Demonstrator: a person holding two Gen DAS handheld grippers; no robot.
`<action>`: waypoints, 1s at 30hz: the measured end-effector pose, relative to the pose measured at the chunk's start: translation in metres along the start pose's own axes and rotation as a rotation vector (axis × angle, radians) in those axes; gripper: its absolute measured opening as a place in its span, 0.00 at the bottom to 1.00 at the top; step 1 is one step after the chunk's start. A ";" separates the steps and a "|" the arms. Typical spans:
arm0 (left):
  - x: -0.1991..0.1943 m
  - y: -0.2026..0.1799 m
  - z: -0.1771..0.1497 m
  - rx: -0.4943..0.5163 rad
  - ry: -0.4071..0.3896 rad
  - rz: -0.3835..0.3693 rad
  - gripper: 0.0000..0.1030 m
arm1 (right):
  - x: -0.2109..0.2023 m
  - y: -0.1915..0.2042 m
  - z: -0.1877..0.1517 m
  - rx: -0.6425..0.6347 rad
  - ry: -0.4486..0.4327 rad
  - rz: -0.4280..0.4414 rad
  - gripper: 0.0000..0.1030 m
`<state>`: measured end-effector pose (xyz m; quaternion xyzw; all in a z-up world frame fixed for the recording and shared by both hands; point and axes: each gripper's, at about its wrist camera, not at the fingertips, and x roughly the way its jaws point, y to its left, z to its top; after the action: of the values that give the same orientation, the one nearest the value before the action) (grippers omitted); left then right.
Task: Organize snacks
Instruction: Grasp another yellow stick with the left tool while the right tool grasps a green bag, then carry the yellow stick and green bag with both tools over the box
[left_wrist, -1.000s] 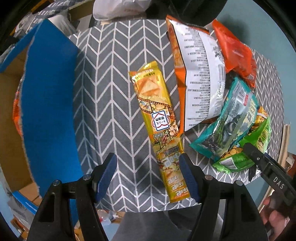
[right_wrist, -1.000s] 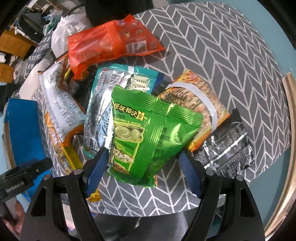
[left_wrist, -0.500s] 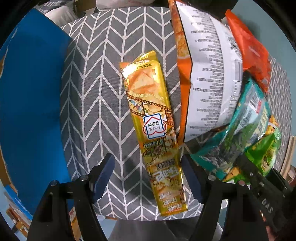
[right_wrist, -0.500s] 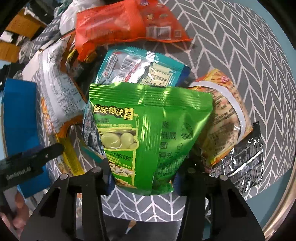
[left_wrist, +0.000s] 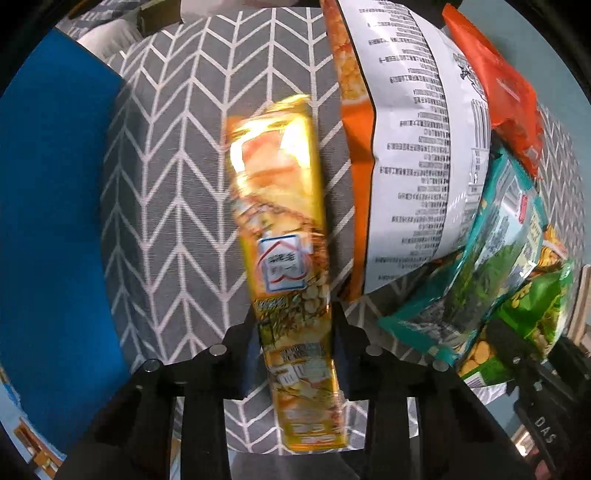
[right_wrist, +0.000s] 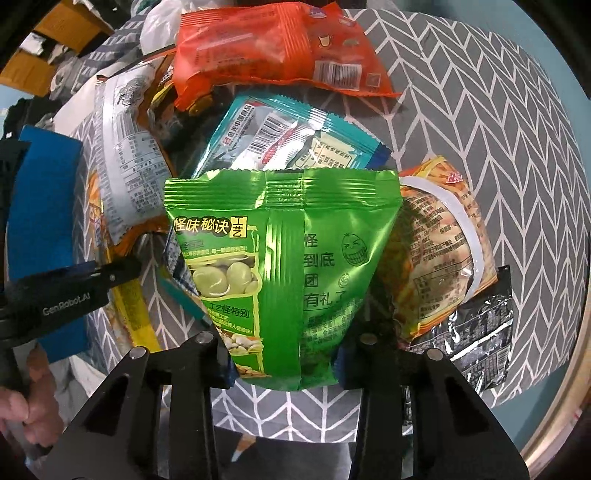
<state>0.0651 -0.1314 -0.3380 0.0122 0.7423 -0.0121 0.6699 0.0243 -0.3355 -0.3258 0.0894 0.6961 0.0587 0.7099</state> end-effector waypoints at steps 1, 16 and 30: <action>-0.001 -0.001 -0.001 0.006 -0.003 0.007 0.32 | -0.002 -0.001 -0.002 -0.007 -0.002 0.000 0.35; -0.018 0.024 -0.025 0.031 -0.058 0.019 0.31 | -0.028 0.023 -0.011 -0.131 -0.037 -0.028 0.33; -0.095 0.033 -0.065 0.097 -0.200 -0.003 0.31 | -0.074 0.057 -0.002 -0.230 -0.075 -0.048 0.33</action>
<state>0.0113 -0.0964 -0.2374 0.0423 0.6703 -0.0500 0.7392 0.0229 -0.2950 -0.2412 -0.0073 0.6597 0.1177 0.7423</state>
